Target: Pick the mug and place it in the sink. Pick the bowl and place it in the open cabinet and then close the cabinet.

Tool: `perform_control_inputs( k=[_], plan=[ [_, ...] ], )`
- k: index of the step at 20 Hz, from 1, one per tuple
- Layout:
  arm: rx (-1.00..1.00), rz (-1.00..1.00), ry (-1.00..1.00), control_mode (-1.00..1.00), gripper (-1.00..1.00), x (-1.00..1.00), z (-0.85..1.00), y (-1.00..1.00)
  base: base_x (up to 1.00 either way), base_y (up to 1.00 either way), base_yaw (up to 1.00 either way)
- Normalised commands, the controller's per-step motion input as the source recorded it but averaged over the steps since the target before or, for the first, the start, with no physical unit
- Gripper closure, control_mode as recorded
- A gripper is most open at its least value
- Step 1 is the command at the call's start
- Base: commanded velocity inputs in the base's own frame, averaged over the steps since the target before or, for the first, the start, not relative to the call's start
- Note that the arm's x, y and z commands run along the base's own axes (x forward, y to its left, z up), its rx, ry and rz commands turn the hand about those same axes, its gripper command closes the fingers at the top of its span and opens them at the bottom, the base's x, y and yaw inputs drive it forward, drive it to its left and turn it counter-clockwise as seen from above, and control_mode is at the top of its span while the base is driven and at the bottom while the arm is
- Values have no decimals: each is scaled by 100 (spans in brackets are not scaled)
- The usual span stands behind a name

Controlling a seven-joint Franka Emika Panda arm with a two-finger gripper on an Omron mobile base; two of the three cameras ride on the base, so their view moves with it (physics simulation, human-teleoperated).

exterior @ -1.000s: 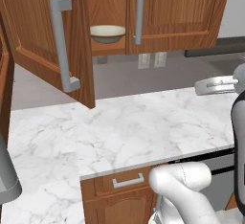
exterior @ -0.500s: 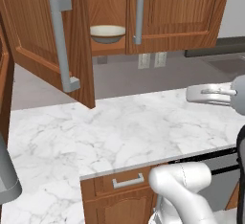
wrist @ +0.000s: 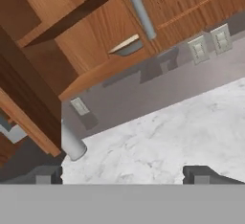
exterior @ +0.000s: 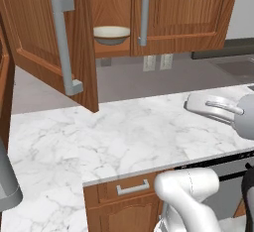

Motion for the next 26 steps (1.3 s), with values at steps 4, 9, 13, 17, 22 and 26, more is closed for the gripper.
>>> perform_control_inputs(
  k=[4,9,13,17,22,26],
  plan=[
    [16,-1,-7,-100,-100,-18,0,49,0,0,0],
    [4,-5,-15,-100,-100,-7,0,65,0,0,0],
    [-5,-8,-30,-100,-100,-1,10,49,0,0,0],
    [-8,-9,-32,-100,-100,-8,14,33,0,0,0],
    [-6,-9,-32,-100,-100,-14,7,22,0,0,0],
    [-1,-9,-26,-100,-100,-20,6,5,0,0,0]
  ],
)
